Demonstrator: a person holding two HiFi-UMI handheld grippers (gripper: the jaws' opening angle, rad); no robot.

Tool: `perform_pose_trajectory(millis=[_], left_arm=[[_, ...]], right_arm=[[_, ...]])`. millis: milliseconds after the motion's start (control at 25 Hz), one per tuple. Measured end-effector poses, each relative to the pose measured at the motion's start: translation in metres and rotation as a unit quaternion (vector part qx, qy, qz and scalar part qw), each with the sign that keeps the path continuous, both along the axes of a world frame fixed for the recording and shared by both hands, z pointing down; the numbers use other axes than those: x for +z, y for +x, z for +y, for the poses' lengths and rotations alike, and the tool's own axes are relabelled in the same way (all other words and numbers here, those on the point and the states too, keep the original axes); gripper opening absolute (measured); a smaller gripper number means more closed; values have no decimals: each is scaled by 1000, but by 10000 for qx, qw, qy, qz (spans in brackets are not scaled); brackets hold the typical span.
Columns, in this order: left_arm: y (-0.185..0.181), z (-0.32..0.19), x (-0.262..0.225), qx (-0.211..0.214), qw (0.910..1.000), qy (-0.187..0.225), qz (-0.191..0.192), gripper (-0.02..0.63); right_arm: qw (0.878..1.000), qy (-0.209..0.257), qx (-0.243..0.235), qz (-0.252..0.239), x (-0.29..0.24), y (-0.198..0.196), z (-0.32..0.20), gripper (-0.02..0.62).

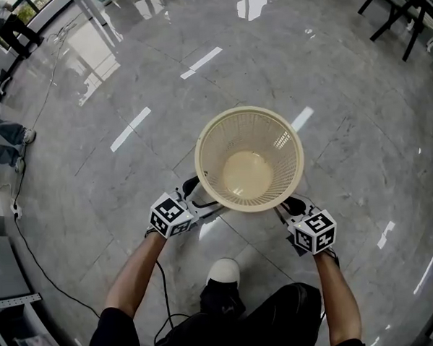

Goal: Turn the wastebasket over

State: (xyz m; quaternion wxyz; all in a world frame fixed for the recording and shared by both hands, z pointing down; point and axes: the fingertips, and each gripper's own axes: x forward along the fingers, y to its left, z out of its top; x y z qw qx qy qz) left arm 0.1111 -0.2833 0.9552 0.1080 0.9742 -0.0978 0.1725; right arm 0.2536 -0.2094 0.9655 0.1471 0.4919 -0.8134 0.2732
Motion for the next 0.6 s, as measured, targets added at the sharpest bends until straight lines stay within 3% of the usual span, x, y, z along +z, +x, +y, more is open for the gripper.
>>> perform_pose_trajectory(millis=[120,240,280,320,440,600], left_arm=[[-16,11,8,-22,9999,-90,-65,408],[-32,21,-10,-202,9994,-249,161,394],[-38,23,-19,-284,9991,-227,220,331],[-43,23,-29,-380,9987,-178,274,219],[-54,26,-69,-572,9976,-3,395,31],[-44,40,-147,-348,9974,567,287,6]], right_arm=[[9998,-35,163,86,0,16,14,69],[9988,10,299,375,-12,33,23,69],[9982,82,377,456,-21,38,23,63],[9974,180,466,517,-31,43,23,49],[9944,486,647,683,-70,48,29,32],[9905,545,909,876,-141,46,40,20]])
